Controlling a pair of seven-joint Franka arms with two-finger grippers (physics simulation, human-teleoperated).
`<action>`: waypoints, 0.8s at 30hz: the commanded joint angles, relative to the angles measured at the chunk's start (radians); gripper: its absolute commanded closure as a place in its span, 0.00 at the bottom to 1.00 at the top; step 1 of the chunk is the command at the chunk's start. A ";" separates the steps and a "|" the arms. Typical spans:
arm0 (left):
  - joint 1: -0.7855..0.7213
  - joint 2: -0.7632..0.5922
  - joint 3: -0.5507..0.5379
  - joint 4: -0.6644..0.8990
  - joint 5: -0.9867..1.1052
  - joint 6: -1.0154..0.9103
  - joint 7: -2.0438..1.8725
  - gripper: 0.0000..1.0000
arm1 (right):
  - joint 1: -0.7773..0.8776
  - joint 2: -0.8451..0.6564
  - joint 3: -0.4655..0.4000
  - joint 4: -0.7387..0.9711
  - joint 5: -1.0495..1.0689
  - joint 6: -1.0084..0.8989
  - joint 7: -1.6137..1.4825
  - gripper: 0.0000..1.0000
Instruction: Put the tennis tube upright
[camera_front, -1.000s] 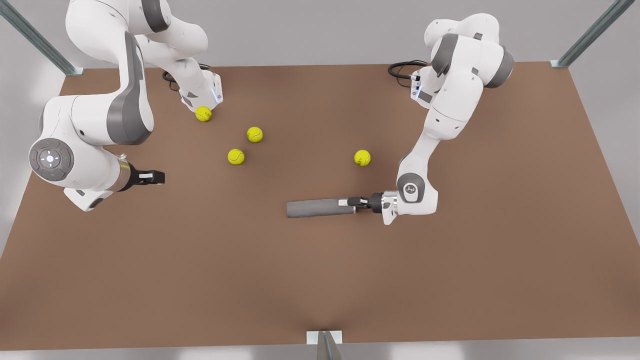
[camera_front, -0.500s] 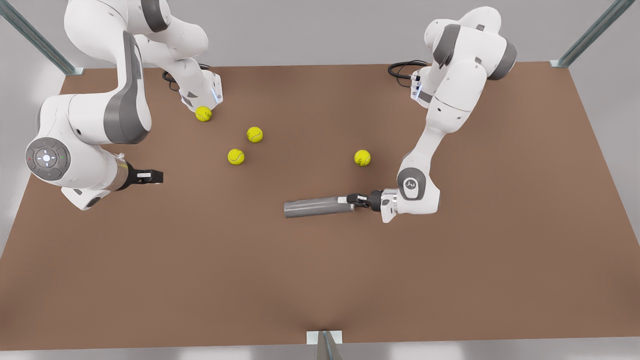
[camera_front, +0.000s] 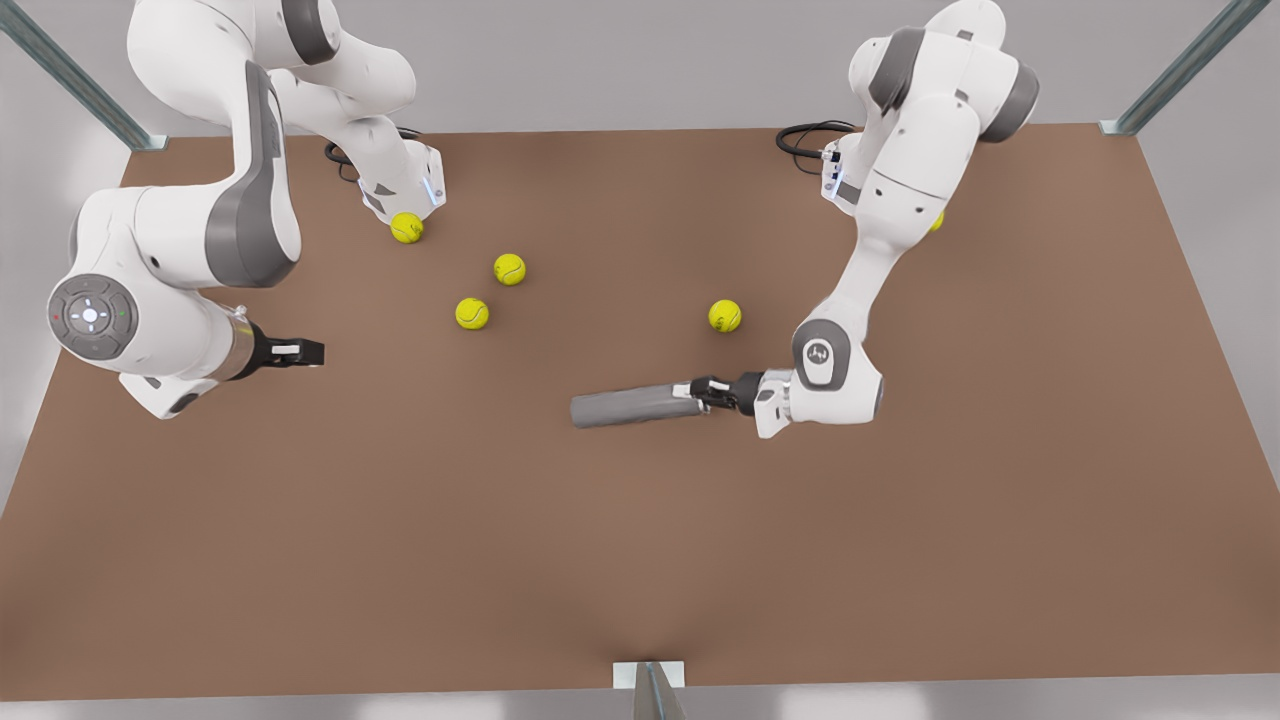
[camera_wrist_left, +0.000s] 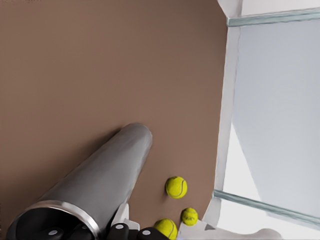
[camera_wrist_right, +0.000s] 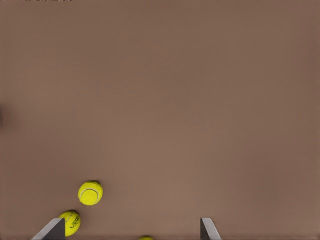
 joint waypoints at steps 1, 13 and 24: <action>0.000 -0.012 -0.002 0.002 0.051 -0.003 -0.140 0.79 | 0.000 -0.001 -0.001 0.002 0.000 -0.004 0.004 0.00; 0.004 -0.161 0.057 0.000 0.318 -0.006 -0.364 0.79 | 0.000 -0.003 -0.002 0.002 -0.002 -0.014 0.002 0.00; 0.007 -0.400 0.278 0.043 0.903 -0.223 -0.496 0.79 | 0.000 -0.003 -0.001 0.002 0.003 -0.014 0.004 0.00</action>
